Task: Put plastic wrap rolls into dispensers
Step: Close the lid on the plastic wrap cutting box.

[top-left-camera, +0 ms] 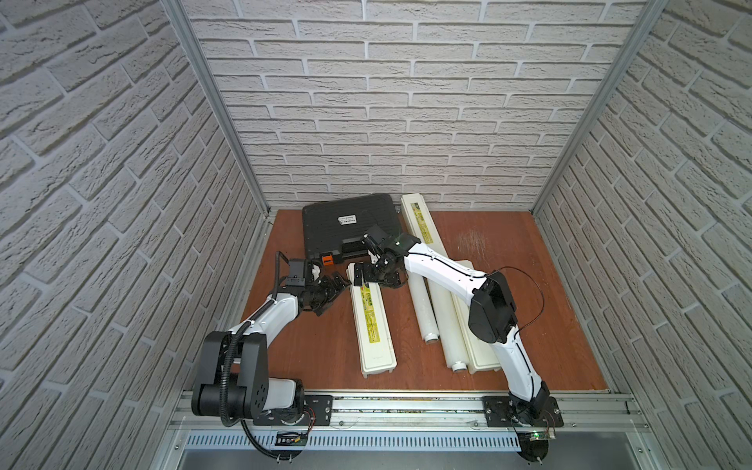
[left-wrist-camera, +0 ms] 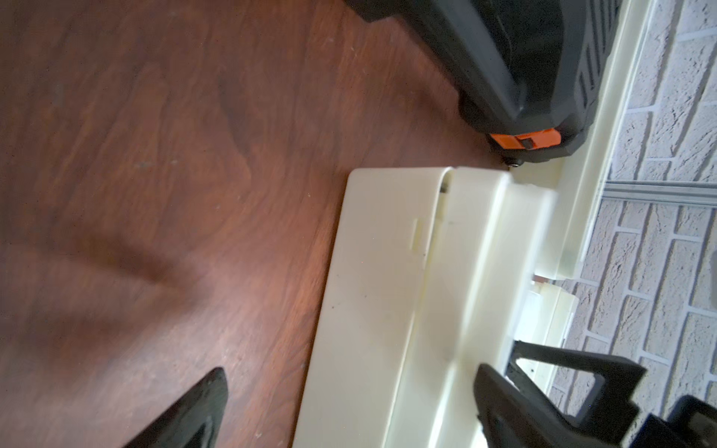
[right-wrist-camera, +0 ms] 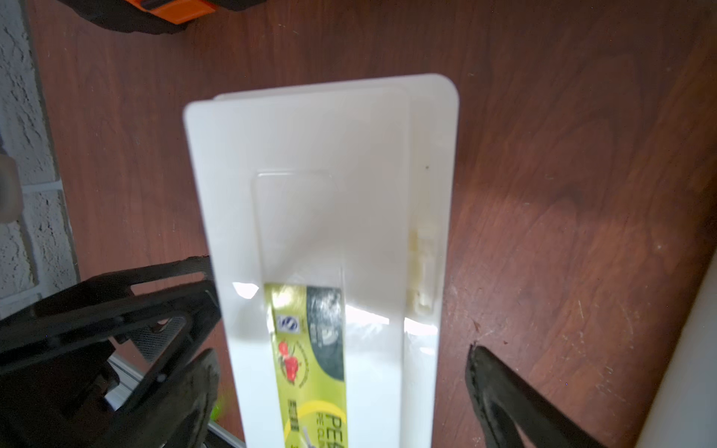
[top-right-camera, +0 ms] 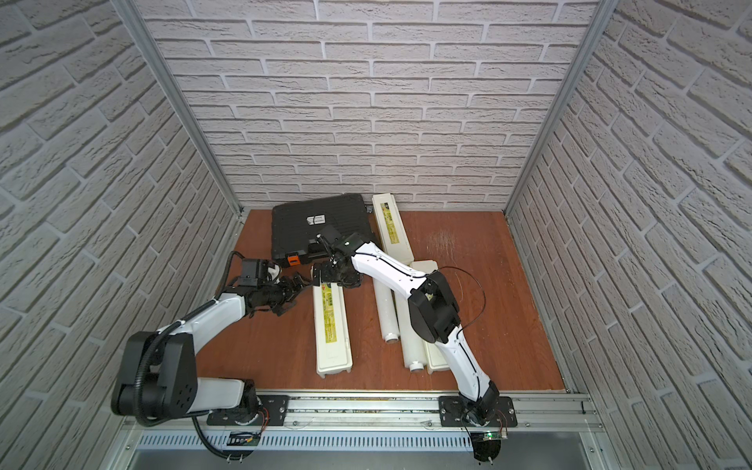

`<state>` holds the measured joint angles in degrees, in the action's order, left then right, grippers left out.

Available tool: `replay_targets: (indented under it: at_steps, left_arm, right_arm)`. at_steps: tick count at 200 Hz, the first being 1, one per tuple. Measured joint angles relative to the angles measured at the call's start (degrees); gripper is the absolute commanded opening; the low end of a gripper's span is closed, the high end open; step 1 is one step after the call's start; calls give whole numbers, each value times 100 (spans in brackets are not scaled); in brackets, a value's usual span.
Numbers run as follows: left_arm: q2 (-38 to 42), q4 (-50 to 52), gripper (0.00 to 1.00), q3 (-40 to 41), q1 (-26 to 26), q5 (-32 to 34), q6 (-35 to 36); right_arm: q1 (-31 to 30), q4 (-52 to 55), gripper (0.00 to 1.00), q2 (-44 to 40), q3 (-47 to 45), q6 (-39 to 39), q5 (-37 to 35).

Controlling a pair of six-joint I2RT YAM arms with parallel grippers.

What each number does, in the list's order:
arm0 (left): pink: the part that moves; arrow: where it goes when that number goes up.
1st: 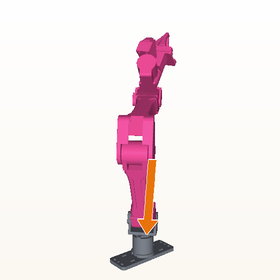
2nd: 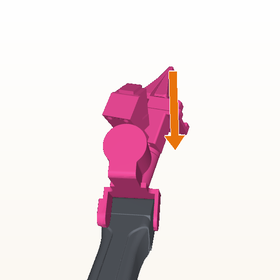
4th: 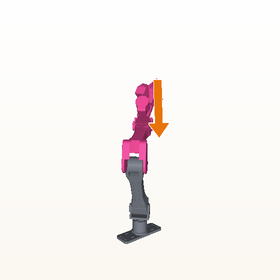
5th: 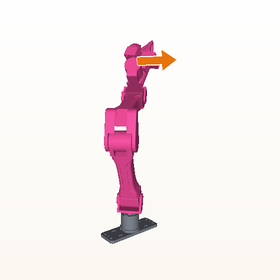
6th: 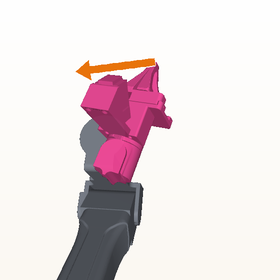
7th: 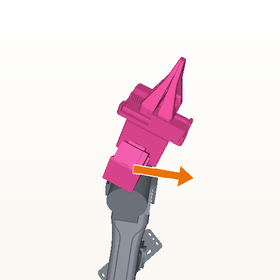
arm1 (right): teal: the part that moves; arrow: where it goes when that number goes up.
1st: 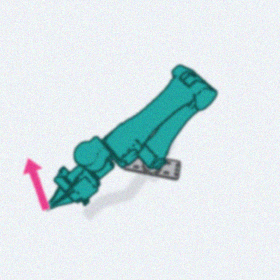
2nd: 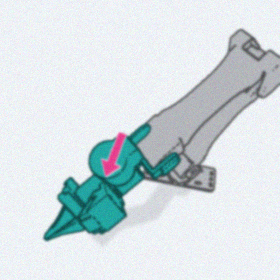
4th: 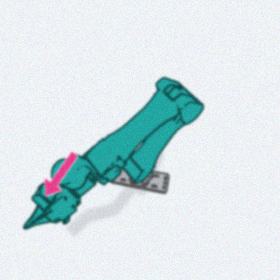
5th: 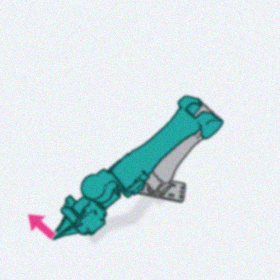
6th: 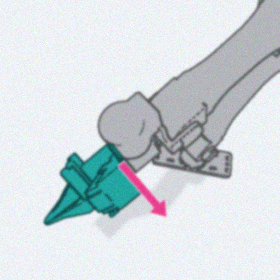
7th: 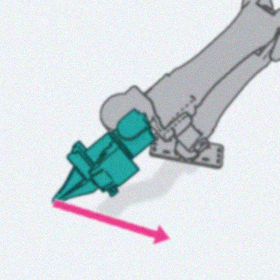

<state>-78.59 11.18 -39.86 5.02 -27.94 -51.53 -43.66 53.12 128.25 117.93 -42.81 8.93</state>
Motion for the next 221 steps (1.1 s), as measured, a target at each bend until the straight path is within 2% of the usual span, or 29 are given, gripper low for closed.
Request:
replay_targets:
  at_steps: [26, 73, 121, 152, 192, 221]
  left_arm:
    - [-52, -13, 98, -125, 0, 0, 31]
    - [-90, -79, 98, -219, 33, -46, 26]
    - [-184, -254, 98, -289, 332, -232, -39]
    - [-205, -433, 98, -271, 503, -424, -120]
    - [-437, -1034, 98, -48, 599, -647, -365]
    - [-643, -1300, 98, 177, 660, -662, -516]
  right_arm:
    - [59, -345, 100, -238, -385, 37, 72]
    - [72, -632, 96, -295, -302, 269, 463]
    - [247, -1163, 92, -1451, -2216, 793, 986]
    - [354, -1547, 87, -2096, -3134, 1263, 1639]
    - [295, -2511, 77, -2131, -4142, 1325, 2706]
    - [199, -2887, 66, -1827, -4251, 1281, 3042]
